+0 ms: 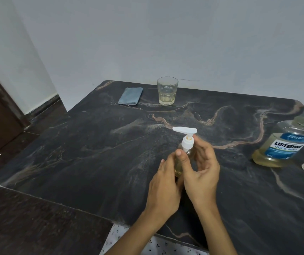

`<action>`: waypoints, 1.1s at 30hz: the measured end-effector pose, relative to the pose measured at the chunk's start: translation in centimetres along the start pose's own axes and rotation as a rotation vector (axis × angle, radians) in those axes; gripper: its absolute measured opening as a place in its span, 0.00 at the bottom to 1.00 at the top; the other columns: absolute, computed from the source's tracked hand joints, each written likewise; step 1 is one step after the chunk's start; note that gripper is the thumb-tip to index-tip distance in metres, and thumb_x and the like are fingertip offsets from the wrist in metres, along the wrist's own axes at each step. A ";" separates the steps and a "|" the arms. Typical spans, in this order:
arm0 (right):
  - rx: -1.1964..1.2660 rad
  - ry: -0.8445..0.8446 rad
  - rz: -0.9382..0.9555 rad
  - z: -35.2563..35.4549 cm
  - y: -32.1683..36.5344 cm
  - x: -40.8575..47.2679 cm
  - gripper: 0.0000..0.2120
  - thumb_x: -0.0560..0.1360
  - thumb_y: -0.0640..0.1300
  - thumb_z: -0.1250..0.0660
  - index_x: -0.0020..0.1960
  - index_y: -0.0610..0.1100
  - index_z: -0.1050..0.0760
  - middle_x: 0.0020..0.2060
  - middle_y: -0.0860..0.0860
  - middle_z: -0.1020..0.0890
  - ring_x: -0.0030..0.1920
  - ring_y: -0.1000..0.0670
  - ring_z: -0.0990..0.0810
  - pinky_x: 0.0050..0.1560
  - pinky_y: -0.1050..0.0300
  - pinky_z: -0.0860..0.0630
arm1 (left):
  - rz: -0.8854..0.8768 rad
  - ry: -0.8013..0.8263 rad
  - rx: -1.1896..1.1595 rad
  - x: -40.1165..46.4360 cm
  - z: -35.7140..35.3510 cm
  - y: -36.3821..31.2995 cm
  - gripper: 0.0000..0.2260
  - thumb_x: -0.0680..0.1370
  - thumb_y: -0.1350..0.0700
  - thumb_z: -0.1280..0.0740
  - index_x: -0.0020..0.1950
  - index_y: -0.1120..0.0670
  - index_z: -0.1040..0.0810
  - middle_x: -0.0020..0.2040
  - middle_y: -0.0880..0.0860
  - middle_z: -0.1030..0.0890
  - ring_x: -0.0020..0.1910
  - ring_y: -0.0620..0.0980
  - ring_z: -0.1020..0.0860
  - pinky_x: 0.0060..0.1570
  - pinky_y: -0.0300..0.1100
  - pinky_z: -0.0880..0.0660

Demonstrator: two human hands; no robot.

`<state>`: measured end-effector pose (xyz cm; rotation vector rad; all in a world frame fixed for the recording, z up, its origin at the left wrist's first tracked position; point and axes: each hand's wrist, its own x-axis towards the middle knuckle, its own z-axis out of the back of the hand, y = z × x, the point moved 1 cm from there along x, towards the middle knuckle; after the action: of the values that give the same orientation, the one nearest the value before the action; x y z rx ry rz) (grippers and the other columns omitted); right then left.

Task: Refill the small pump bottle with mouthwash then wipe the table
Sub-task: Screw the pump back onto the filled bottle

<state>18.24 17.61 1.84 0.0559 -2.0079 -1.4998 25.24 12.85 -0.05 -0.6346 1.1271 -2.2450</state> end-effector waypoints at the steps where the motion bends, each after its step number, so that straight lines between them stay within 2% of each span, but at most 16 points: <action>1: -0.004 0.003 0.003 0.0 0.1 0.0 0.22 0.70 0.31 0.29 0.57 0.52 0.26 0.54 0.53 0.19 0.58 0.54 0.21 0.58 0.64 0.26 | -0.003 -0.002 -0.003 0.0 0.1 0.0 0.19 0.78 0.50 0.42 0.69 0.45 0.36 0.62 0.46 0.24 0.64 0.50 0.27 0.62 0.52 0.29; 4: -0.018 0.013 -0.017 0.0 0.1 0.1 0.22 0.70 0.33 0.28 0.59 0.51 0.25 0.54 0.54 0.19 0.57 0.56 0.21 0.57 0.66 0.27 | -0.007 -0.001 -0.002 0.1 0.1 0.0 0.19 0.79 0.54 0.40 0.70 0.47 0.36 0.61 0.47 0.23 0.63 0.50 0.26 0.63 0.51 0.30; 7: -0.053 0.064 -0.093 0.3 0.4 0.4 0.20 0.71 0.42 0.28 0.62 0.46 0.25 0.55 0.53 0.19 0.58 0.56 0.21 0.56 0.66 0.26 | 0.001 -0.001 -0.014 0.0 0.2 -0.2 0.18 0.79 0.54 0.39 0.69 0.48 0.34 0.59 0.47 0.22 0.62 0.51 0.25 0.60 0.53 0.28; 10: -0.071 0.116 -0.162 0.8 1.0 1.3 0.16 0.71 0.51 0.31 0.58 0.53 0.24 0.51 0.54 0.17 0.54 0.57 0.20 0.53 0.64 0.25 | -0.006 -0.007 -0.011 0.0 0.1 -0.3 0.15 0.78 0.51 0.39 0.65 0.47 0.33 0.55 0.47 0.22 0.56 0.49 0.23 0.53 0.52 0.25; 12: -0.100 0.107 -0.167 0.9 1.2 1.7 0.16 0.70 0.53 0.31 0.55 0.50 0.22 0.48 0.53 0.16 0.52 0.55 0.18 0.52 0.62 0.24 | -0.010 -0.007 -0.015 0.1 0.1 -0.3 0.15 0.77 0.48 0.40 0.64 0.46 0.33 0.53 0.47 0.22 0.51 0.47 0.22 0.50 0.51 0.24; 15: -0.106 0.006 -0.161 0.4 1.3 1.9 0.06 0.70 0.47 0.27 0.47 0.52 0.21 0.40 0.57 0.16 0.43 0.58 0.17 0.44 0.67 0.24 | 0.001 -0.012 -0.028 0.2 0.1 -0.2 0.15 0.77 0.49 0.38 0.64 0.46 0.33 0.54 0.48 0.21 0.52 0.47 0.21 0.51 0.51 0.24; 18: -0.117 -0.065 -0.148 -0.2 1.3 1.8 0.10 0.70 0.39 0.26 0.41 0.53 0.24 0.36 0.57 0.16 0.38 0.58 0.18 0.40 0.66 0.25 | 0.012 -0.032 -0.062 0.2 0.0 0.0 0.15 0.77 0.51 0.36 0.63 0.45 0.31 0.54 0.47 0.20 0.54 0.45 0.21 0.53 0.51 0.24; 22: -0.147 -0.147 -0.126 -0.8 1.4 1.5 0.10 0.70 0.38 0.26 0.41 0.51 0.24 0.38 0.53 0.17 0.40 0.55 0.18 0.42 0.60 0.24 | 0.006 -0.046 -0.077 0.3 0.0 0.2 0.14 0.76 0.53 0.36 0.61 0.44 0.31 0.50 0.46 0.19 0.50 0.44 0.20 0.49 0.51 0.23; 29: -0.180 -0.210 -0.075 -1.3 1.5 1.1 0.12 0.70 0.38 0.26 0.41 0.52 0.26 0.39 0.51 0.17 0.41 0.54 0.18 0.43 0.63 0.25 | 0.004 -0.096 -0.073 0.1 -0.4 0.0 0.12 0.75 0.54 0.37 0.57 0.42 0.31 0.44 0.46 0.18 0.43 0.47 0.20 0.44 0.53 0.23; 33: -0.174 -0.172 -0.079 -1.1 1.3 1.2 0.11 0.70 0.39 0.26 0.42 0.51 0.26 0.41 0.50 0.17 0.42 0.53 0.18 0.44 0.60 0.24 | 0.002 -0.113 -0.074 0.1 -0.5 -0.1 0.12 0.76 0.54 0.37 0.57 0.43 0.31 0.46 0.45 0.18 0.46 0.47 0.20 0.46 0.52 0.23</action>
<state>18.22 16.62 3.72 -0.0691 -2.0191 -1.7770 24.84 13.17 -0.24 -0.7792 1.1578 -2.1451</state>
